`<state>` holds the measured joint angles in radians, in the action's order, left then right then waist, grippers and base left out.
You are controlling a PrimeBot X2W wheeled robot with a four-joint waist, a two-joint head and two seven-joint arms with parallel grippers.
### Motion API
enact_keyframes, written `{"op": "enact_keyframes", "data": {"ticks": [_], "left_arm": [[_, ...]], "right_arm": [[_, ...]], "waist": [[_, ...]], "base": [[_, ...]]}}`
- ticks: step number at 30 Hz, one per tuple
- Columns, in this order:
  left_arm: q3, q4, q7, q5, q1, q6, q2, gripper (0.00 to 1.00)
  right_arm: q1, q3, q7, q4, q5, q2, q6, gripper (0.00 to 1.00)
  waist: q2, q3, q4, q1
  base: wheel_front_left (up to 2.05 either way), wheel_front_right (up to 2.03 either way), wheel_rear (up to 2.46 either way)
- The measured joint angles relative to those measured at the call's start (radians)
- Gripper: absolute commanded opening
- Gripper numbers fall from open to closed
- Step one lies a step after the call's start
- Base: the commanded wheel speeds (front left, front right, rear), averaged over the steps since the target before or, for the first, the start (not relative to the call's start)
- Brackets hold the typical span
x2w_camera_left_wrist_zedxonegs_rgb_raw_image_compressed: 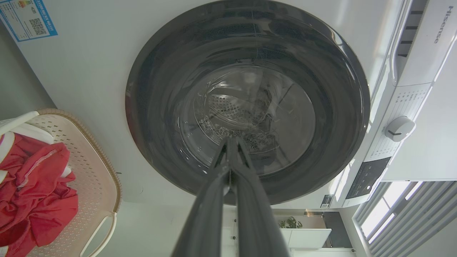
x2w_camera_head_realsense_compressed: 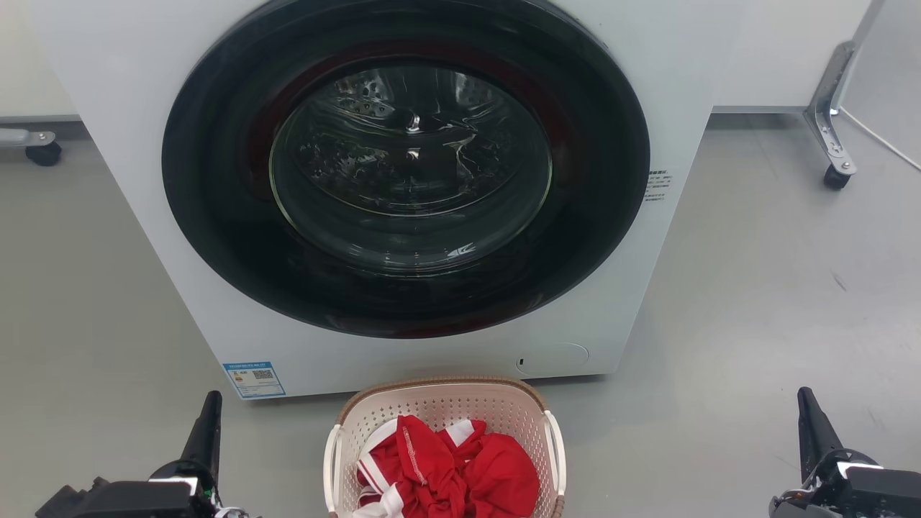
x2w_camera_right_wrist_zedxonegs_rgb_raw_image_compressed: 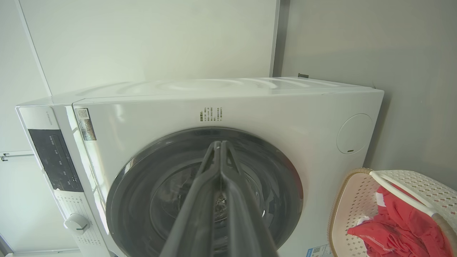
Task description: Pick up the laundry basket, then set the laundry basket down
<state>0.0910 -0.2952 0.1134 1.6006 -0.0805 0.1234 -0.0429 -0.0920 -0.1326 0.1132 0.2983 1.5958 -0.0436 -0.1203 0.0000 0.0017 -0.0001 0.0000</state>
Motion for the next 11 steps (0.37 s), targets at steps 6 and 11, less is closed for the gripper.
{"op": "enact_keyframes", "data": {"ticks": [6, 11], "left_arm": [[0.0, 0.0, 0.0, 0.0, 0.0, 0.0, 0.0, 0.0], [0.0, 0.0, 0.0, 0.0, 0.0, 0.0, 0.0, 0.0]], "right_arm": [[0.0, 0.0, 0.0, 0.0, 0.0, 0.0, 0.0, 0.0], [0.0, 0.0, 0.0, 0.0, 0.0, 0.0, 0.0, 0.0]], "waist": [[0.0, 0.0, 0.0, 0.0], [0.0, 0.0, 0.0, 0.0]], "base": [[0.0, 0.0, 0.0], [0.0, 0.0, 0.0]]}}
